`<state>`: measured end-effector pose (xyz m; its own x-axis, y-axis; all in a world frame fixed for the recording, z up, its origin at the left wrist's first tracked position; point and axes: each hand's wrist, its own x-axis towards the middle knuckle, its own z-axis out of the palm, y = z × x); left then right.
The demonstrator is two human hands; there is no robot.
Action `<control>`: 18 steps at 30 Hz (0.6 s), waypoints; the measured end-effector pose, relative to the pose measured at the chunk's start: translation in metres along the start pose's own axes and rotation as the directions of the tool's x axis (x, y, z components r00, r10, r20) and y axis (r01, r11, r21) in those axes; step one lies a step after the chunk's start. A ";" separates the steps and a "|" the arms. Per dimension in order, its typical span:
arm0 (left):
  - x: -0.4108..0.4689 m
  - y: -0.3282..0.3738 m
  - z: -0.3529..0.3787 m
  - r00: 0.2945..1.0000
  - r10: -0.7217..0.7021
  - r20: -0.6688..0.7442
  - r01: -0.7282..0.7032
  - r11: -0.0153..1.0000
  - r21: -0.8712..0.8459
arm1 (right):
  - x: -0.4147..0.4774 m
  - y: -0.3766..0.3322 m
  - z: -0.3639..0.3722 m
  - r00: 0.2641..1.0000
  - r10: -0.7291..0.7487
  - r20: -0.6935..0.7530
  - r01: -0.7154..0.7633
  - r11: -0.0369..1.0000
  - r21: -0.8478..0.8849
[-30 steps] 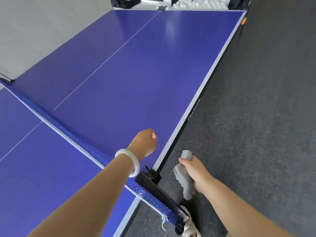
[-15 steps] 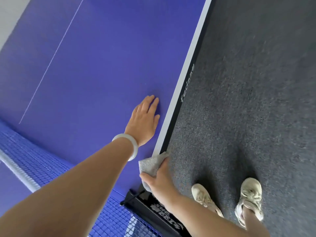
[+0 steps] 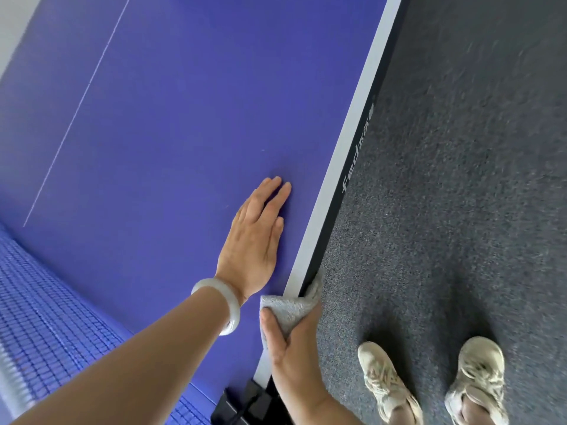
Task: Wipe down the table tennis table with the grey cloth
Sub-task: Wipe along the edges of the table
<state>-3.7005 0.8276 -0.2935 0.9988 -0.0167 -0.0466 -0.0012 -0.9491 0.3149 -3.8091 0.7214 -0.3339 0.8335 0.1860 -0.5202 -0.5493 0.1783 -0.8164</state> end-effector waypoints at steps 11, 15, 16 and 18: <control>0.010 0.007 -0.008 1.000 -0.031 -0.006 0.031 0.998 0.054 | 0.043 -0.013 -0.017 0.992 -0.123 0.037 0.124 0.991 -0.046; 0.057 0.009 -0.014 0.995 0.089 0.052 -0.096 0.983 0.155 | 0.041 -0.008 -0.016 0.984 -0.172 0.033 0.175 0.981 -0.088; 0.065 0.010 -0.012 0.993 0.099 0.056 -0.107 0.981 0.164 | 0.040 -0.009 -0.015 0.984 -0.176 0.009 0.176 0.982 -0.069; 0.074 0.010 -0.007 0.995 0.093 0.043 -0.098 0.984 0.149 | 0.039 -0.014 -0.013 0.980 -0.193 -0.037 0.191 0.980 -0.053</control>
<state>-3.6267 0.8189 -0.2875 0.9913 -0.1182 -0.0582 -0.1066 -0.9790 0.1736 -3.7683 0.7139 -0.3462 0.9257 0.1120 -0.3614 -0.3757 0.1596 -0.9129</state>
